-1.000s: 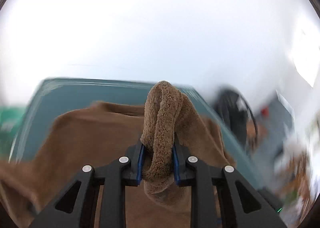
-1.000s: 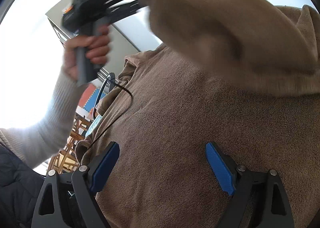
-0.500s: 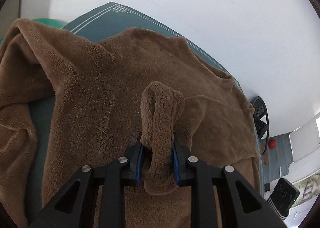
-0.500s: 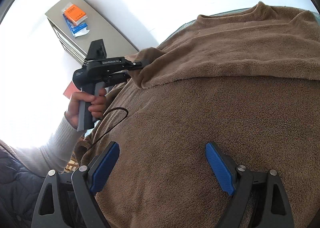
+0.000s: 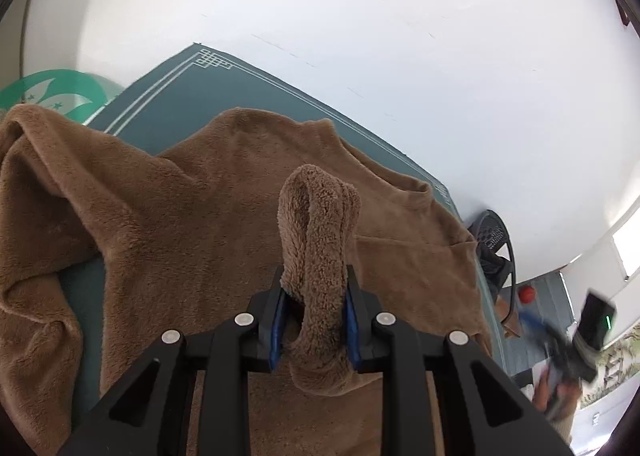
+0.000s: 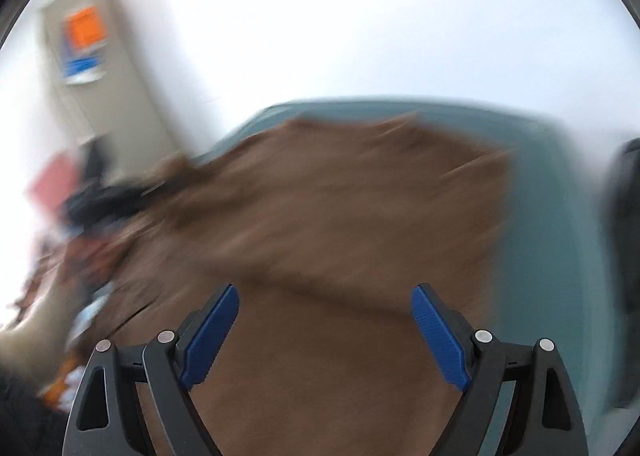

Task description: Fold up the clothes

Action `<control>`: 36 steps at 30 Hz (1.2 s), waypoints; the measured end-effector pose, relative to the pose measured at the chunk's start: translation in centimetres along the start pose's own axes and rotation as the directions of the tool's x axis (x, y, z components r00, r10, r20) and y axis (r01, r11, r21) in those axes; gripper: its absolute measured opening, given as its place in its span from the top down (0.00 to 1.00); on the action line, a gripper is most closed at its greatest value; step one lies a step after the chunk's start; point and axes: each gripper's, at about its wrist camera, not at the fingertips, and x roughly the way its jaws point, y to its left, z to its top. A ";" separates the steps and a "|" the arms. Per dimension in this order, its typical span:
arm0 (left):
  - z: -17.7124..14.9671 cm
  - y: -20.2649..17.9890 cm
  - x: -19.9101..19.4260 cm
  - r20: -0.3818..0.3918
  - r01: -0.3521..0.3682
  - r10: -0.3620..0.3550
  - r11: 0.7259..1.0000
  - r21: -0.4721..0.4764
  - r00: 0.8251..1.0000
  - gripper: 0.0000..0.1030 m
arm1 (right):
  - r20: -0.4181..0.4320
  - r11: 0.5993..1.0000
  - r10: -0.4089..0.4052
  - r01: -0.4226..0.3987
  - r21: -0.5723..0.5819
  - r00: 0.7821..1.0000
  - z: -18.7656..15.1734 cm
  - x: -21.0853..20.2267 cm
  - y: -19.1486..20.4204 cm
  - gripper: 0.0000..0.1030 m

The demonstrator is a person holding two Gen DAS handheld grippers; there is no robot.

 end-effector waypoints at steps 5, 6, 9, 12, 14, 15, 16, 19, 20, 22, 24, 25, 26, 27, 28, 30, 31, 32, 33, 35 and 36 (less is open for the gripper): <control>0.4 0.5 -0.1 0.002 0.037 -0.037 0.999 -0.020 0.999 0.74 | -0.091 0.945 -0.298 0.307 0.115 0.950 5.6 4.8 -5.3 0.13; 0.5 0.6 -0.2 0.006 0.044 -0.044 0.999 -0.026 0.999 0.75 | -0.121 0.934 -0.316 0.331 0.134 0.941 6.2 6.3 -6.2 0.13; 1.3 0.8 -0.5 0.018 0.057 -0.057 0.998 -0.026 0.998 0.74 | -0.216 0.922 -0.292 0.334 0.195 0.932 6.9 10.7 -8.8 0.13; 2.2 0.7 -0.8 0.027 0.064 -0.064 0.998 -0.005 0.998 0.74 | -0.266 0.907 -0.157 0.246 0.343 0.951 6.3 14.0 -10.8 0.13; 2.6 0.6 -0.9 0.029 0.068 -0.068 0.998 0.012 0.997 0.74 | -0.255 0.892 -0.112 0.210 0.401 0.960 5.9 15.0 -11.6 0.18; 2.7 0.6 -0.8 0.027 0.070 -0.070 0.997 0.019 0.997 0.74 | -0.248 0.893 -0.143 0.233 0.384 0.958 5.9 15.0 -11.5 0.37; 2.9 0.6 -0.6 0.025 0.072 -0.072 0.997 0.022 0.997 0.74 | -0.240 0.897 -0.172 0.253 0.363 0.955 6.0 14.9 -11.3 0.55; 3.5 0.4 0.0 0.017 0.080 -0.081 0.996 0.028 0.997 0.74 | -0.213 0.898 -0.256 0.313 0.310 0.943 6.3 14.3 -10.9 0.75; 3.8 0.1 0.1 0.016 0.100 -0.100 0.995 0.029 0.995 0.74 | -0.197 0.896 -0.290 0.338 0.287 0.937 6.5 14.1 -10.7 0.76; 4.6 -0.8 -0.1 0.037 0.127 -0.129 0.991 0.050 0.991 0.74 | -0.165 0.885 -0.358 0.391 0.252 0.919 6.7 13.5 -10.4 0.80; 5.5 -2.0 -1.5 0.110 0.141 -0.151 0.985 0.095 0.982 0.74 | -0.144 0.872 -0.413 0.436 0.223 0.899 6.9 13.4 -10.2 0.81; 5.9 -2.1 -2.1 0.149 0.148 -0.163 0.984 0.103 0.975 0.74 | -0.132 0.862 -0.445 0.464 0.204 0.886 6.8 13.4 -10.1 0.81; 6.4 -2.2 -2.7 0.186 0.153 -0.171 0.982 0.108 0.968 0.74 | -0.122 0.854 -0.470 0.485 0.190 0.874 6.7 13.3 -10.1 0.81; 6.7 -2.0 -2.8 0.210 0.144 -0.163 0.984 0.106 0.964 0.74 | -0.113 0.846 -0.489 0.502 0.178 0.865 6.6 13.2 -10.1 0.81; 7.1 -1.7 -2.4 0.209 0.126 -0.145 0.987 0.099 0.967 0.74 | -0.104 0.839 -0.508 0.519 0.166 0.855 6.5 13.2 -10.2 0.81; 7.3 -0.5 -0.2 0.161 0.056 -0.066 0.996 0.065 0.985 0.74 | -0.110 0.832 -0.520 0.531 0.157 0.847 6.6 13.5 -10.4 0.81; 7.4 0.4 1.3 0.122 0.017 -0.023 0.999 0.044 0.992 0.74 | -0.115 0.831 -0.523 0.535 0.154 0.845 6.8 13.8 -10.6 0.81; 7.3 1.3 2.8 0.079 -0.015 0.013 1.000 0.025 0.997 0.74 | -0.121 0.831 -0.521 0.534 0.153 0.845 6.7 13.9 -10.6 0.81; 7.2 2.2 4.2 0.039 -0.049 0.048 0.999 0.005 0.998 0.74 | -0.126 0.833 -0.516 0.531 0.155 0.847 6.5 14.0 -10.7 0.80; 7.0 3.6 6.1 -0.006 -0.103 0.103 0.995 -0.012 0.995 0.74 | -0.130 0.840 -0.504 0.520 0.155 0.854 6.4 13.8 -10.8 0.80; 6.9 4.0 6.6 -0.020 -0.119 0.119 0.993 -0.007 0.993 0.73 | -0.131 0.844 -0.498 0.514 0.155 0.857 6.4 13.6 -10.8 0.80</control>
